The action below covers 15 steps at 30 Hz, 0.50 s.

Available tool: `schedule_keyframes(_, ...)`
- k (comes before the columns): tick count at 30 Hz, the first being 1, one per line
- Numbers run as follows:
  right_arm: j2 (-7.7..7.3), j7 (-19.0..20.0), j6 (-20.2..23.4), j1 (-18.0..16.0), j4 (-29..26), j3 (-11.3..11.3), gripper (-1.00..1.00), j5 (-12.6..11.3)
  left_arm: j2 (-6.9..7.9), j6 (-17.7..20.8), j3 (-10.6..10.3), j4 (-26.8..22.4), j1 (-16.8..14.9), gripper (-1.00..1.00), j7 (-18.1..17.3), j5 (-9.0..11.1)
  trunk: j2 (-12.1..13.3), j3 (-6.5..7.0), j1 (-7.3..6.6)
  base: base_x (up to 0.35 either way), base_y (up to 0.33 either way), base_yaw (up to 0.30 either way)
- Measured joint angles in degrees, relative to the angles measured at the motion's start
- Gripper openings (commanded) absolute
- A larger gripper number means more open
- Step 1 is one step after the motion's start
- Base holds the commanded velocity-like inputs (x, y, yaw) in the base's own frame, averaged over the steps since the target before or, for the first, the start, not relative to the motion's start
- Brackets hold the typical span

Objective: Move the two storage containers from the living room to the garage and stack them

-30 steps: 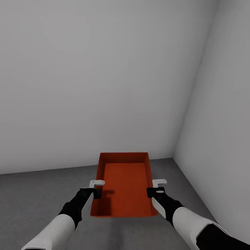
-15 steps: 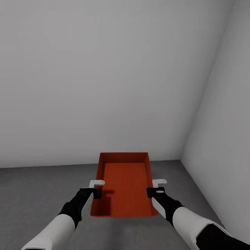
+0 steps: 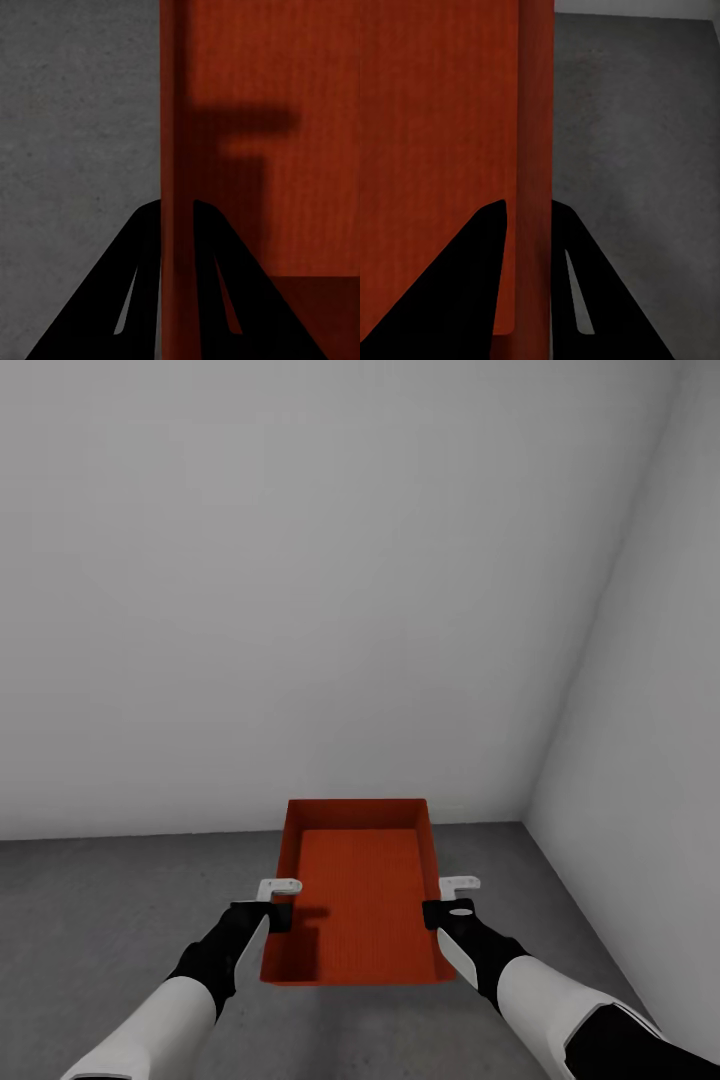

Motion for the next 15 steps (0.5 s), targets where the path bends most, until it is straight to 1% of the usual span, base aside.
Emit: schedule_keyframes(15, 0.05, 0.0, 0.0, 0.0, 0.0, 0.0, -1.0, 0.0, 0.06, 0.1, 0.0, -0.1, 0.0, -1.0, 0.0, 0.1, 0.0, 0.0, 0.0, 0.0, 0.0, 0.0)
